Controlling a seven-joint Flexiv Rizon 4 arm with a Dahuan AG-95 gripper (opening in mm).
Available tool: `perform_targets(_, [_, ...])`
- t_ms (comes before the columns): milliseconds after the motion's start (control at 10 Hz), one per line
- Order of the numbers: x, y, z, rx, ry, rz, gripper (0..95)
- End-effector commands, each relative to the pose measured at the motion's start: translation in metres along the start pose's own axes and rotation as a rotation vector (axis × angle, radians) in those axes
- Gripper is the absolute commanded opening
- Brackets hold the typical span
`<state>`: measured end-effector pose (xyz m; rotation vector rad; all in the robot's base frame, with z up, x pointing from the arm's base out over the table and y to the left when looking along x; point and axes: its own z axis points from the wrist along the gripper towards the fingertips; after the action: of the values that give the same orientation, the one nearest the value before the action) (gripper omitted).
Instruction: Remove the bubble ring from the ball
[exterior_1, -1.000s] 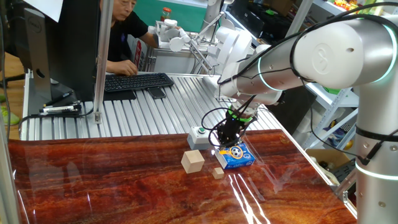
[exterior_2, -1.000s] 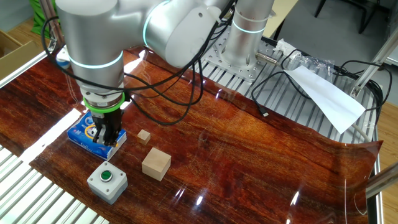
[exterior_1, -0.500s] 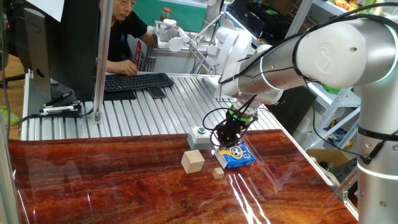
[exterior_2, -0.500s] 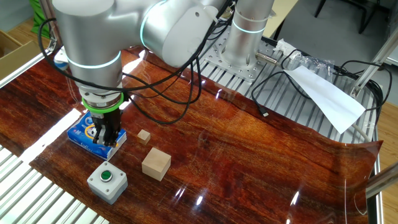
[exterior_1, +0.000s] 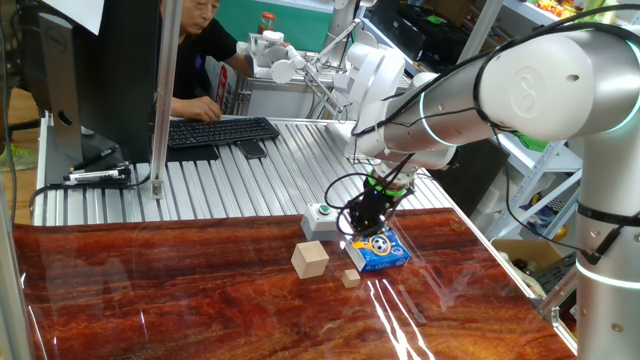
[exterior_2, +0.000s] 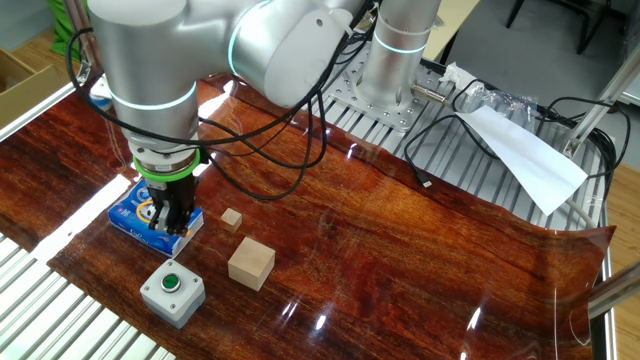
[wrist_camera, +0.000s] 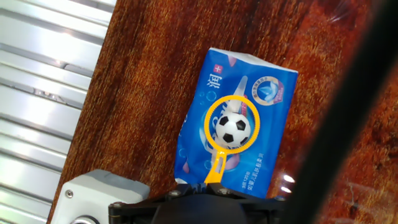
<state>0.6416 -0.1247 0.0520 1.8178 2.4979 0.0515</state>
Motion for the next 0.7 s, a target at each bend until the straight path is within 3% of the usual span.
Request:
perform_targets(100, [-0.0014,0.0005,0.0009,0.0,-0.006,0.017,0.0])
perform_targets(700, [-0.0101,0.0058,0.0054,0.004,-0.021,0.039,0.0])
